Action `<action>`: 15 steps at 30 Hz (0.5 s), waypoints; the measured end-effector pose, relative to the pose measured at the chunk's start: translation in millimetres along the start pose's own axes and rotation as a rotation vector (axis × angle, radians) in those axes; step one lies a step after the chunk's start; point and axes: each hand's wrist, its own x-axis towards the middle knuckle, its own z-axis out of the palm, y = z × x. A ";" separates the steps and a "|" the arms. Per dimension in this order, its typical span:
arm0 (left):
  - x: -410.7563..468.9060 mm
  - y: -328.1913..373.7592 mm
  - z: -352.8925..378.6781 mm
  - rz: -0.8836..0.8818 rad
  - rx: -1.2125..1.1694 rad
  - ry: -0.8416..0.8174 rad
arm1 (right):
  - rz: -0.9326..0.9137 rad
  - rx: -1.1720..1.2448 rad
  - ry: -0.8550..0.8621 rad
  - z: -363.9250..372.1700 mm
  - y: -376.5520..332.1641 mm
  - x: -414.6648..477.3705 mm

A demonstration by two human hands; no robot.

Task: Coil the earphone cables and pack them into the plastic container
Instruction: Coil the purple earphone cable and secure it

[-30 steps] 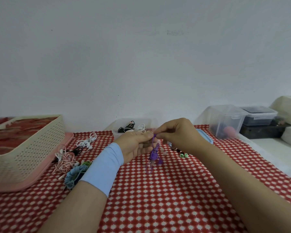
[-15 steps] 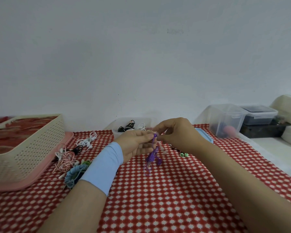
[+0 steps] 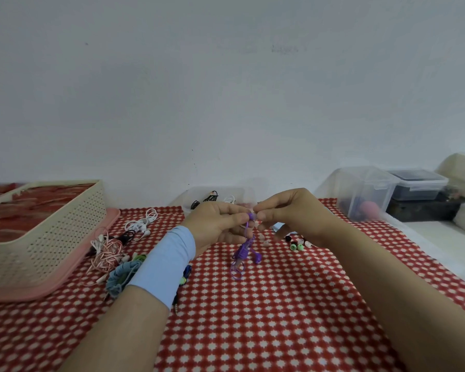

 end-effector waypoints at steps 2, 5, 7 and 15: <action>0.9 -0.4 1.9 0.017 -0.017 0.009 | 0.005 0.027 -0.004 -0.6 -0.5 0.0; 1.6 -0.8 2.7 0.032 0.018 0.001 | 0.028 0.032 -0.020 -1.8 -2.4 -0.2; 2.1 -0.8 2.4 0.042 0.053 -0.002 | 0.063 0.011 -0.039 -2.5 -2.8 -0.4; 3.6 -0.5 -0.2 0.055 0.140 0.007 | 0.116 -0.047 -0.076 -3.3 -1.6 0.5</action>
